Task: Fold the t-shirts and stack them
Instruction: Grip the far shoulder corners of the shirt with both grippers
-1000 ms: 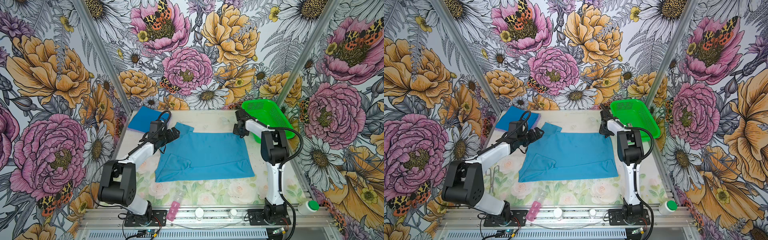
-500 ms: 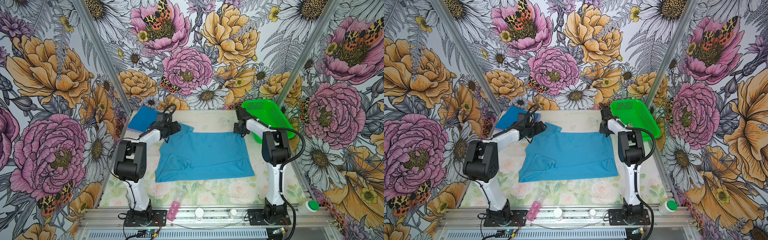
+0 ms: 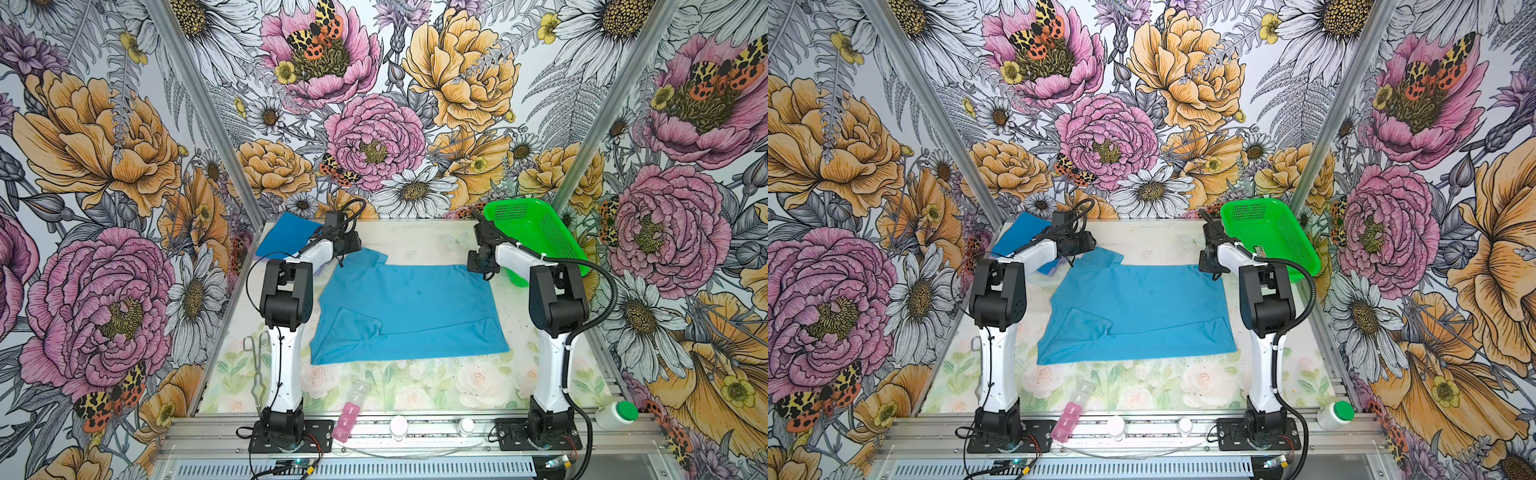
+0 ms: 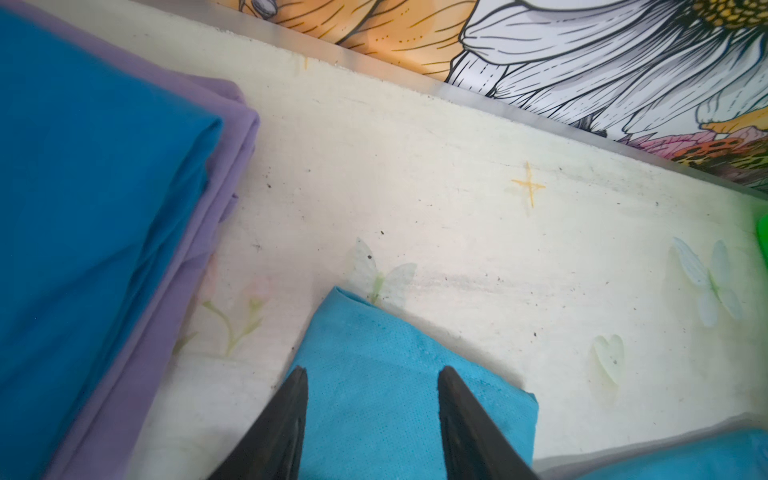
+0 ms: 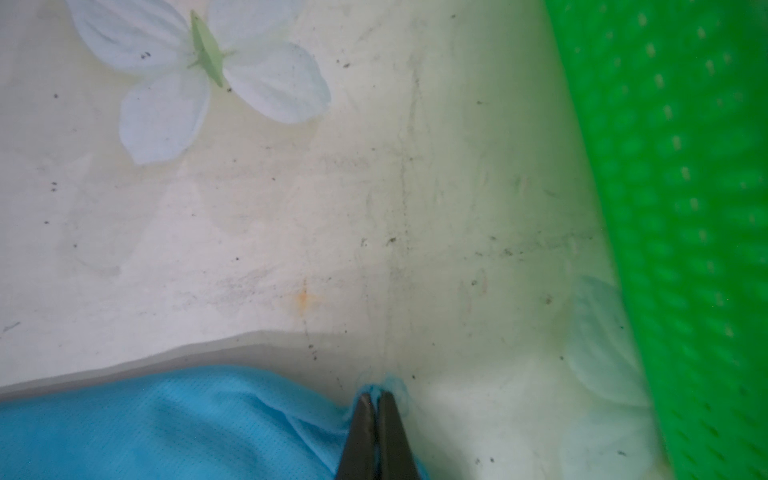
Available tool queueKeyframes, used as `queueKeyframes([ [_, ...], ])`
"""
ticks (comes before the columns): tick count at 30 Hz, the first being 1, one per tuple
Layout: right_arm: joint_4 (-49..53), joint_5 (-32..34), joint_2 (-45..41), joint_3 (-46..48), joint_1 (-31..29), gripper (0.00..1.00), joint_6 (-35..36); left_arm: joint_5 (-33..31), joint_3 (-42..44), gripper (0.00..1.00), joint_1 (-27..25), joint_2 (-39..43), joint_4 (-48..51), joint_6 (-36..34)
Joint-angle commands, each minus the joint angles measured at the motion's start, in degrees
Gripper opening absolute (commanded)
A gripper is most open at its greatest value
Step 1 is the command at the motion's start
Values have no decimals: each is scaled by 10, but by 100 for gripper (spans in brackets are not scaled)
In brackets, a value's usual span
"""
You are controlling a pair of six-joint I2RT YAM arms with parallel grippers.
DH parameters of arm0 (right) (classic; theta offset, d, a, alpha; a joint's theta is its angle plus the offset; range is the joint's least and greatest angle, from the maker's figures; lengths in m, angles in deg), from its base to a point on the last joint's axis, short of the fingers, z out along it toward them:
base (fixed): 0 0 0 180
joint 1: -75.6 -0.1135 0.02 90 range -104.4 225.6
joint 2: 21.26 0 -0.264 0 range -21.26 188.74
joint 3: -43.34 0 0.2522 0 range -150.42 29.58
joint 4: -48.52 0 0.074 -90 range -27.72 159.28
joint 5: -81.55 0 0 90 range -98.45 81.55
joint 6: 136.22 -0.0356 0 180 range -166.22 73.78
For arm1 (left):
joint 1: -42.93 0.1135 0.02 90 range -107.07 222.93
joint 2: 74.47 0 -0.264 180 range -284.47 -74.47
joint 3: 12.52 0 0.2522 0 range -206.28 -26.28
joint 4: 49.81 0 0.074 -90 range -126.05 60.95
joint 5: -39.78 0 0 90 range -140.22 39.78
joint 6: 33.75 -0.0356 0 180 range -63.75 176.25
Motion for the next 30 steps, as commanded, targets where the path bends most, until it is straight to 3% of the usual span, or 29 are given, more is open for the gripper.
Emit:
queueKeyframes([
  [1,-18,-13,-38,12,-6,0,5,-11,-35,52,2,-29,16,-22],
  [17,-32,-22,-68,46,-6,0,4,-63,-161,51,-9,-119,95,-22],
  [25,-33,-26,-64,45,-4,0,6,-62,-187,39,-16,-133,123,-38],
  [30,-33,-28,-65,42,-4,0,5,-78,-197,25,-23,-138,133,-46],
])
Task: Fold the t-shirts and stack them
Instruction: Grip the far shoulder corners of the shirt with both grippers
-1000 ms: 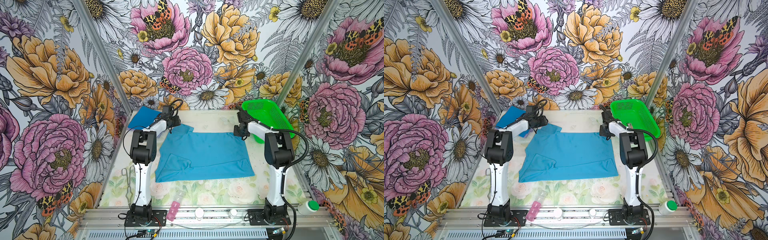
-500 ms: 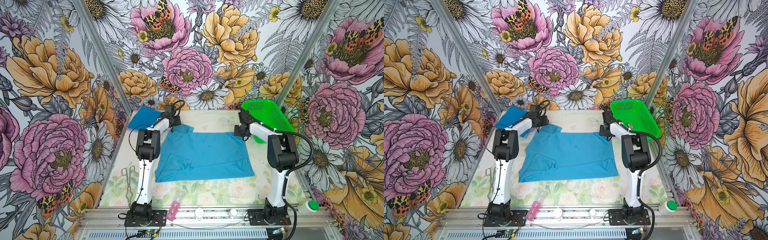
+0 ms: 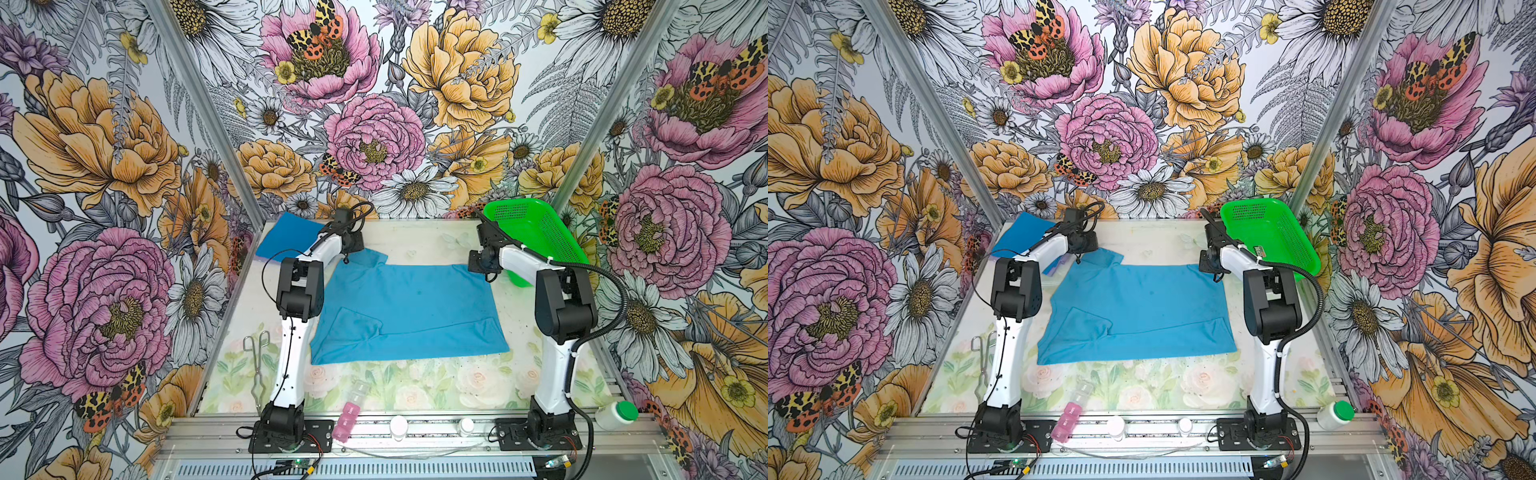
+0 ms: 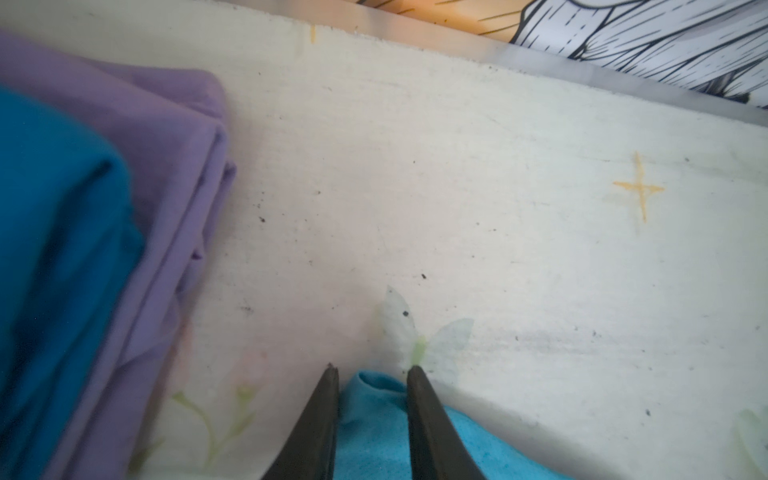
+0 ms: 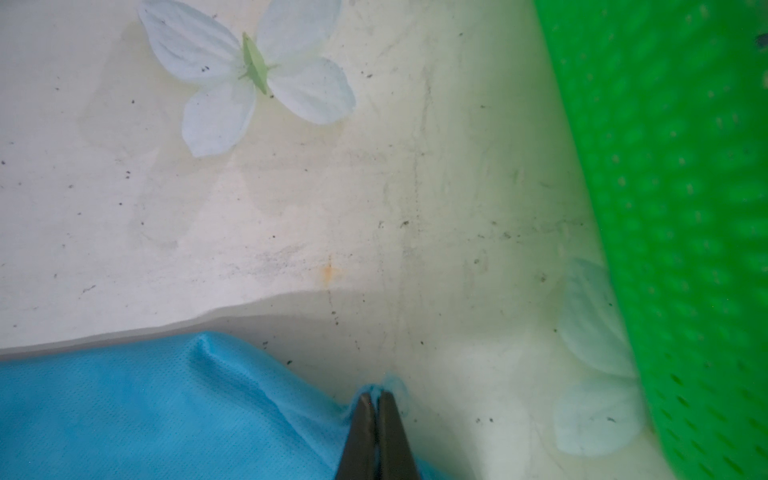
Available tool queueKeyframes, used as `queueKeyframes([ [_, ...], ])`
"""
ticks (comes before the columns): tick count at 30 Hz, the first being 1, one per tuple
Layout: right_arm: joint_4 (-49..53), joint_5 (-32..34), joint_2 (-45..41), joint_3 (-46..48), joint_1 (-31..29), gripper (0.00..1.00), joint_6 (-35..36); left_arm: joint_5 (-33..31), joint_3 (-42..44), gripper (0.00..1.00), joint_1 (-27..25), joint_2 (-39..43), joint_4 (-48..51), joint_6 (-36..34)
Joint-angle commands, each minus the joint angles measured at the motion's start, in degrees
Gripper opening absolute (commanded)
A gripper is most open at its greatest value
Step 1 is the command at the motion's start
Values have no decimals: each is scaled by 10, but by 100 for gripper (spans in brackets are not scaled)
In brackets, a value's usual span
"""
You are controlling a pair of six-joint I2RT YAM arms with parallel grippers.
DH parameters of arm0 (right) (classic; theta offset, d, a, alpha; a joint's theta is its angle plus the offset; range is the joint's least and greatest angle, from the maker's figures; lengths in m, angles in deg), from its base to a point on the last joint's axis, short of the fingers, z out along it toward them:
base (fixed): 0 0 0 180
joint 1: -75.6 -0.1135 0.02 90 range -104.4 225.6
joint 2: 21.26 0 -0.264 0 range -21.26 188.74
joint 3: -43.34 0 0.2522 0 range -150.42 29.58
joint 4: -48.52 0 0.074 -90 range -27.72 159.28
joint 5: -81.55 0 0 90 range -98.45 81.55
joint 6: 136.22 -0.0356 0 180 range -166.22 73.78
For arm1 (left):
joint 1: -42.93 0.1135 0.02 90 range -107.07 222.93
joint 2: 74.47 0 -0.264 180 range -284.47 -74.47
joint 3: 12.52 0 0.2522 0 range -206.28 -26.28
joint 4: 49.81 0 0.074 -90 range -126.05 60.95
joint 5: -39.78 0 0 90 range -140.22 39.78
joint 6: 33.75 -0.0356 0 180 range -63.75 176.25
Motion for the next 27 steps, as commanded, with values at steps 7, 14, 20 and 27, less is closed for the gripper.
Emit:
queueKeyframes([
  [7,-13,-12,-26,4,-1,0,11,-12,-41,0,-3,-22,25,-18],
  [14,-13,-49,-27,9,15,0,27,-9,3,0,-3,53,2,-45],
  [20,-14,-86,-40,21,34,0,43,15,104,0,-1,143,-59,-49],
  [27,-14,-105,-70,39,53,0,57,38,212,0,2,228,-111,-39],
])
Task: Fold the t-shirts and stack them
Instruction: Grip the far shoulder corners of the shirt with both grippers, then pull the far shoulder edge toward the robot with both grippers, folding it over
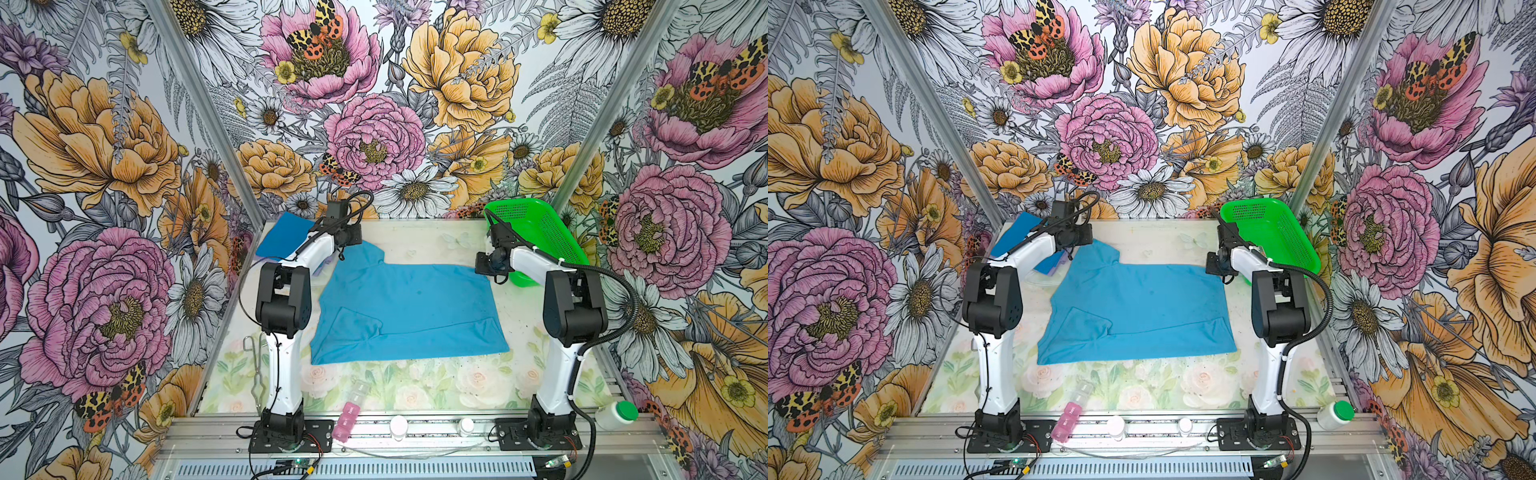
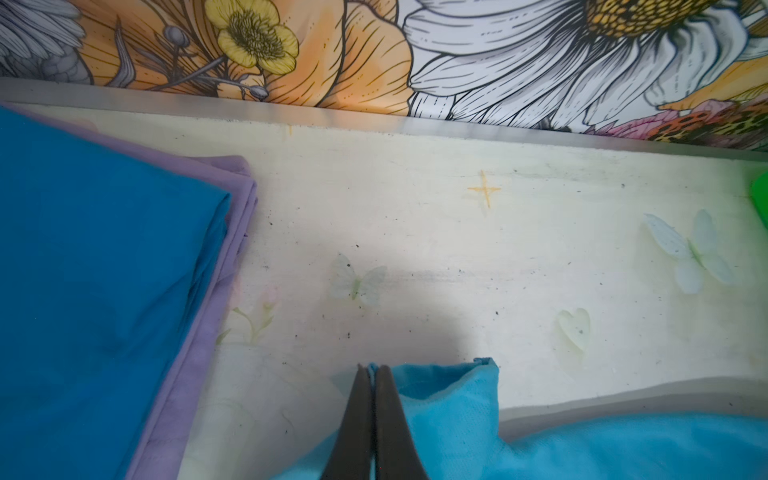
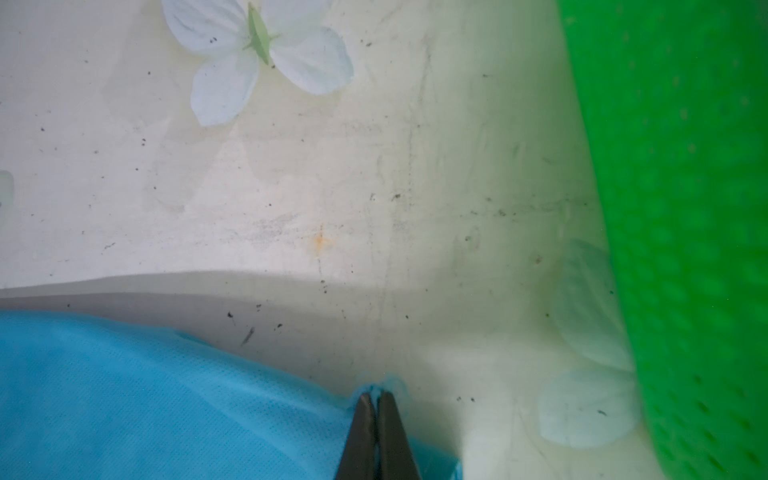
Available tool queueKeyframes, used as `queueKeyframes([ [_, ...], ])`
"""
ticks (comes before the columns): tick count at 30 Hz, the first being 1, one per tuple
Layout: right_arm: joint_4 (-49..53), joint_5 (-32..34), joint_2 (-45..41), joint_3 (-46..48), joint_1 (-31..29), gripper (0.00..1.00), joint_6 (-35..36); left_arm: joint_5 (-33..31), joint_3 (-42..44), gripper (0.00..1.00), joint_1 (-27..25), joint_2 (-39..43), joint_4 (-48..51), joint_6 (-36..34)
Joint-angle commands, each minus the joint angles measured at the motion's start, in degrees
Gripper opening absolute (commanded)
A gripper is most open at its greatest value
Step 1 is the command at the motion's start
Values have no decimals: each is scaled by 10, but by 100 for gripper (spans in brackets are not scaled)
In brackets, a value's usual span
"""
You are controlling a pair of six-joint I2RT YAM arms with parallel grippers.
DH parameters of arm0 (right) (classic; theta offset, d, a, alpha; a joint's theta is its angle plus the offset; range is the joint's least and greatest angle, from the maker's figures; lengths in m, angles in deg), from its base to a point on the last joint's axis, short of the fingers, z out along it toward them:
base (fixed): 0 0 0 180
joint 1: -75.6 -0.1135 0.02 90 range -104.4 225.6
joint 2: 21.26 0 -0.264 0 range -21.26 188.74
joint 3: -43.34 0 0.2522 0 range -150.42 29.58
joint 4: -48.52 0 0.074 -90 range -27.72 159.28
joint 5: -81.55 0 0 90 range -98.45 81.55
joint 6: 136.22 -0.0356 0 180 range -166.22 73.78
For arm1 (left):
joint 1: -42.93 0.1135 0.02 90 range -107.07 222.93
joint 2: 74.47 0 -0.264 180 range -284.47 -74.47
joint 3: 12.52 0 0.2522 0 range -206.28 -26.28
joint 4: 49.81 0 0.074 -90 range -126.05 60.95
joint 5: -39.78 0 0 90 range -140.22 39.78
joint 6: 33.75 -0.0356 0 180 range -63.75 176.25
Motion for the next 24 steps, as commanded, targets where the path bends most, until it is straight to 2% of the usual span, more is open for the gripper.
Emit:
queueKeyframes([
  [1,-12,-21,-41,5,7,0,16,21,40,0,5,35,-41,-1],
  [10,-14,-65,-83,24,8,0,37,13,193,0,-1,166,-105,33],
  [15,-45,-94,-113,72,8,0,28,0,278,0,-10,262,-136,59],
  [24,-83,-112,-173,158,9,0,13,-38,407,0,-39,403,-132,80],
])
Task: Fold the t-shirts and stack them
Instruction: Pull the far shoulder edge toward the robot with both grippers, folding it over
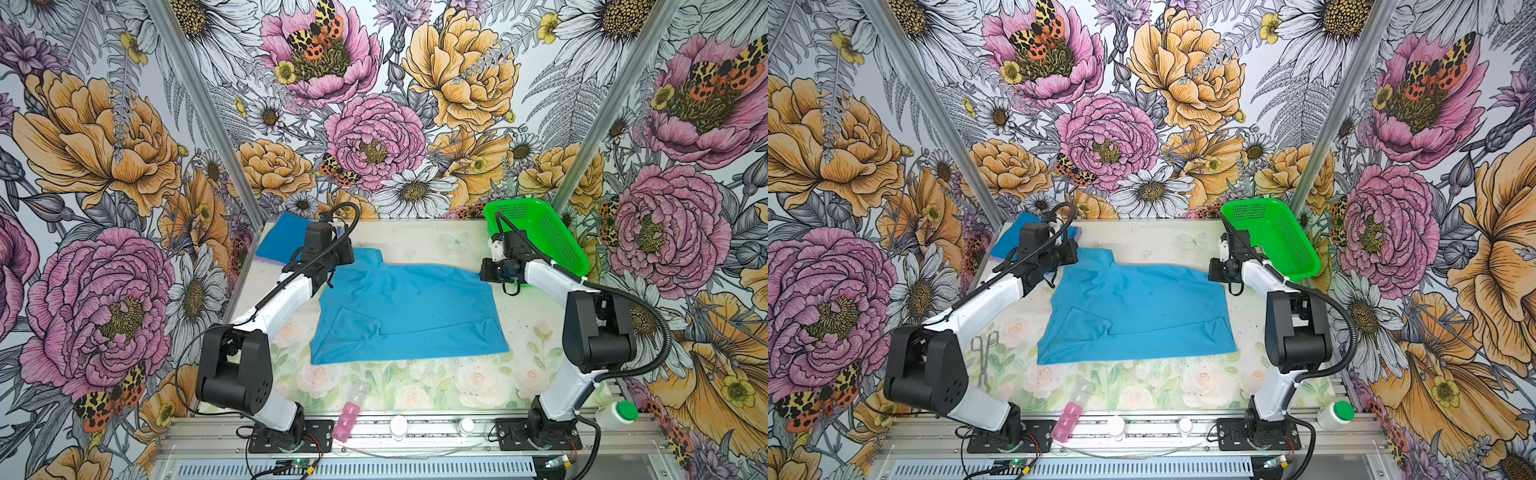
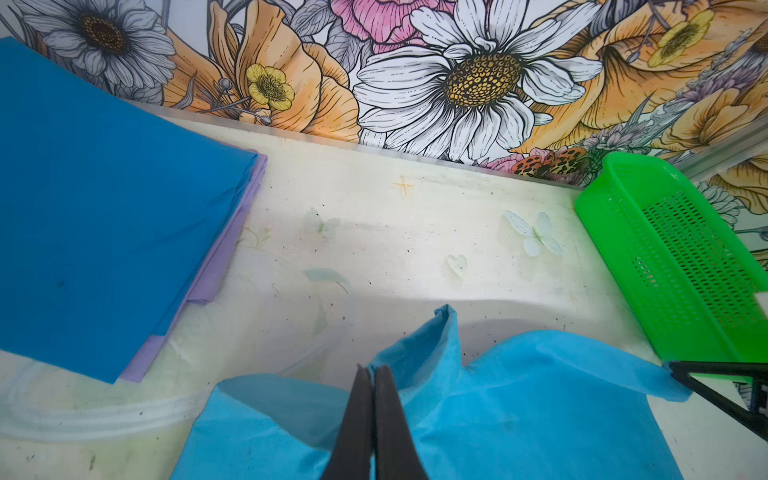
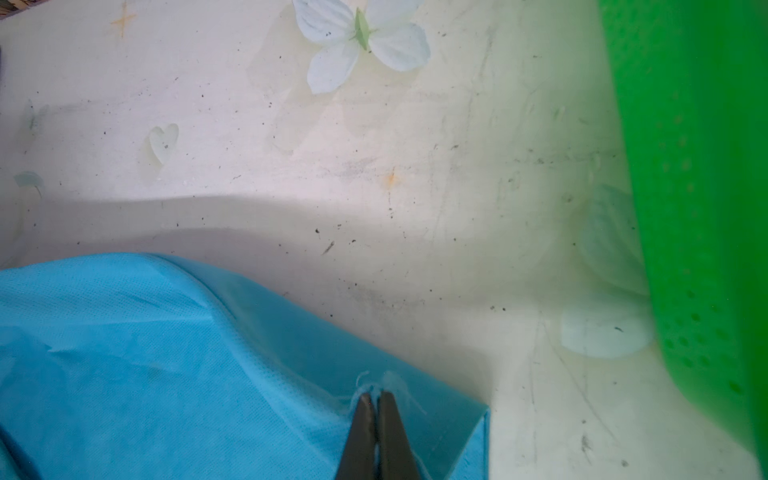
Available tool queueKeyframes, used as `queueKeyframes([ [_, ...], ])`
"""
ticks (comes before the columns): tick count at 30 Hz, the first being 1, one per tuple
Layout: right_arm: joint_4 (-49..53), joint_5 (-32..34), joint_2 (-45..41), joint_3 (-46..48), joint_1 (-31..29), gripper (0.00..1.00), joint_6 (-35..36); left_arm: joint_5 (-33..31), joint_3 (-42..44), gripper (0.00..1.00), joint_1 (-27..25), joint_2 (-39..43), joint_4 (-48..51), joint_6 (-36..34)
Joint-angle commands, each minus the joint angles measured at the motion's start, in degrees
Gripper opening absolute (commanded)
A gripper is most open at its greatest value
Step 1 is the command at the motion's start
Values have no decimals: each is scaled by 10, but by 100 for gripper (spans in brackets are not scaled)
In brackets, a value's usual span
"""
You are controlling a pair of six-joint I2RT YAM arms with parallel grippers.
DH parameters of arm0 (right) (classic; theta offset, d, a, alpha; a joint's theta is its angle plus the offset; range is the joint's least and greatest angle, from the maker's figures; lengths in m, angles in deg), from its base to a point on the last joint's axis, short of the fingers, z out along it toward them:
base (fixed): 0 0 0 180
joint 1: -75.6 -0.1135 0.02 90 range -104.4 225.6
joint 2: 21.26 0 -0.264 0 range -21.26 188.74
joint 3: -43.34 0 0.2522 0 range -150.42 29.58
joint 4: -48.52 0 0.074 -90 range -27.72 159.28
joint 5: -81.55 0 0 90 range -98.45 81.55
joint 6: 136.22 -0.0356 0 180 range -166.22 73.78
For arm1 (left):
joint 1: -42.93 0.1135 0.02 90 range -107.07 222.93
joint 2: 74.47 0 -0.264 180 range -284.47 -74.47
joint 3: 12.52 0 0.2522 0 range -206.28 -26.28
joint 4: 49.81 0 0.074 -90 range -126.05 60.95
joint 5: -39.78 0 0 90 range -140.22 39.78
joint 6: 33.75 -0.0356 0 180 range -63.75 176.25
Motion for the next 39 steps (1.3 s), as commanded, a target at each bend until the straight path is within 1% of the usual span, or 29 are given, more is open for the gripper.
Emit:
queueKeyframes([
  [1,-33,-17,-41,23,0,0,-11,-38,43,0,-12,48,-1,16],
  [11,-39,-10,-138,115,3,0,-24,-94,189,0,-42,213,31,43],
  [16,-39,-8,-174,143,4,0,-31,-107,235,0,-49,297,65,57],
  [19,-40,-13,-199,164,4,0,-36,-110,256,0,-66,339,79,63],
  [24,-44,-21,-230,194,3,0,-44,-110,288,0,-89,376,92,83],
  [28,-45,3,-243,211,4,0,-41,-115,309,0,-107,398,100,97],
  [35,-59,50,-256,237,4,0,-55,-147,334,0,-158,442,130,122],
  [36,-65,52,-261,243,4,0,-58,-165,336,0,-162,446,135,123],
  [39,-82,47,-269,266,4,0,-69,-173,348,0,-167,461,152,130],
])
